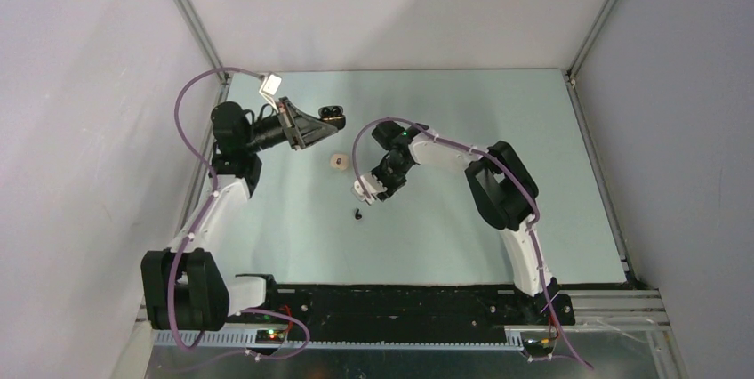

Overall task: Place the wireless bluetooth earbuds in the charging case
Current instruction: Adjust the earbud at the center of the board.

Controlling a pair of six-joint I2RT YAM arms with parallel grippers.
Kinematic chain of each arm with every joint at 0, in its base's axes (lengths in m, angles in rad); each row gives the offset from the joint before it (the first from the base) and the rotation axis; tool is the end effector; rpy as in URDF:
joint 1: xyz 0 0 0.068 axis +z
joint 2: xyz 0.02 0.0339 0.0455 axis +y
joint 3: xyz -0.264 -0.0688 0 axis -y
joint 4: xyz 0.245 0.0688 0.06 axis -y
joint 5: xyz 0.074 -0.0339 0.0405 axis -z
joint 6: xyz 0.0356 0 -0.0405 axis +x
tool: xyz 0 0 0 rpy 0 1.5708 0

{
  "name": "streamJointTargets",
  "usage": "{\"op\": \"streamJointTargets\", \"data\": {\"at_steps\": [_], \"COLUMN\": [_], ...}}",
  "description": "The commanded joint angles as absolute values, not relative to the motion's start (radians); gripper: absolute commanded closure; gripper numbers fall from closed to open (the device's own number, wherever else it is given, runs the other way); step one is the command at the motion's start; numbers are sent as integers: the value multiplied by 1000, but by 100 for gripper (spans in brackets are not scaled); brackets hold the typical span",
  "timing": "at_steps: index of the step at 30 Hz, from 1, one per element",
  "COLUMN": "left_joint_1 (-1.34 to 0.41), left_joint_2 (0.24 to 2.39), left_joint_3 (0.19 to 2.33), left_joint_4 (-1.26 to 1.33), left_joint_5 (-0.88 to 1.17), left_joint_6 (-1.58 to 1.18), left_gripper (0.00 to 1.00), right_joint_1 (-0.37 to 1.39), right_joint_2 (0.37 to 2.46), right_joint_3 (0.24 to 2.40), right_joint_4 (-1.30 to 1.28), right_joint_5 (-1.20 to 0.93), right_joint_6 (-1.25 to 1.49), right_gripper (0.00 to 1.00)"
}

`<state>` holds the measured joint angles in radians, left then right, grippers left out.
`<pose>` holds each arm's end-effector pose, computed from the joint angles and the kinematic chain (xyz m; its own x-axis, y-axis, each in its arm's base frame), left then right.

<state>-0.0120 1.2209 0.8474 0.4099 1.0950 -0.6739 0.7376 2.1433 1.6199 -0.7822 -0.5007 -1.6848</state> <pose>0.2693 -0.0349 0.3313 -0.5293 -0.2795 -0.8011 0.7211 0.3493 -0.5983 0.3088 0.3037 0.1634 0.7599 -0.4871 -0.4304 -0.6319 -0.7090 -0.3131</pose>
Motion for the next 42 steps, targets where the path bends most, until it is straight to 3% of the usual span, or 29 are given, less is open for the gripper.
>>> {"op": "streamJointTargets", "data": {"at_steps": [1, 8, 12, 18, 22, 26, 34, 42], "left_joint_1": [-3, -3, -3, -3, -3, -3, -3, -3], "left_joint_2": [1180, 1189, 1199, 1232, 1255, 1275, 1313, 1297], "left_joint_3": [847, 852, 858, 882, 896, 908, 943, 941], "left_joint_4": [450, 450, 451, 450, 450, 450, 450, 450], "left_joint_5": [1103, 1104, 1109, 1106, 1105, 1106, 1107, 1111], "left_joint_6": [-682, -685, -686, -682, -680, -680, -680, -680], "left_gripper": [100, 100, 100, 100, 100, 100, 100, 100], "right_joint_1": [745, 737, 720, 609, 479, 439, 410, 413], "right_joint_2": [2185, 2204, 2203, 2184, 2122, 2000, 1972, 1981], "right_joint_3": [1684, 1731, 1800, 1799, 1621, 1423, 1305, 1306], "right_joint_4": [-838, -906, -1014, -1077, -896, -782, -669, -660], "right_joint_5": [-490, -501, -574, -840, -939, -898, -732, -588], "right_joint_6": [-1700, -1653, -1504, -951, -532, -423, -274, -250], "right_gripper": [66, 83, 85, 86, 87, 86, 84, 64]}}
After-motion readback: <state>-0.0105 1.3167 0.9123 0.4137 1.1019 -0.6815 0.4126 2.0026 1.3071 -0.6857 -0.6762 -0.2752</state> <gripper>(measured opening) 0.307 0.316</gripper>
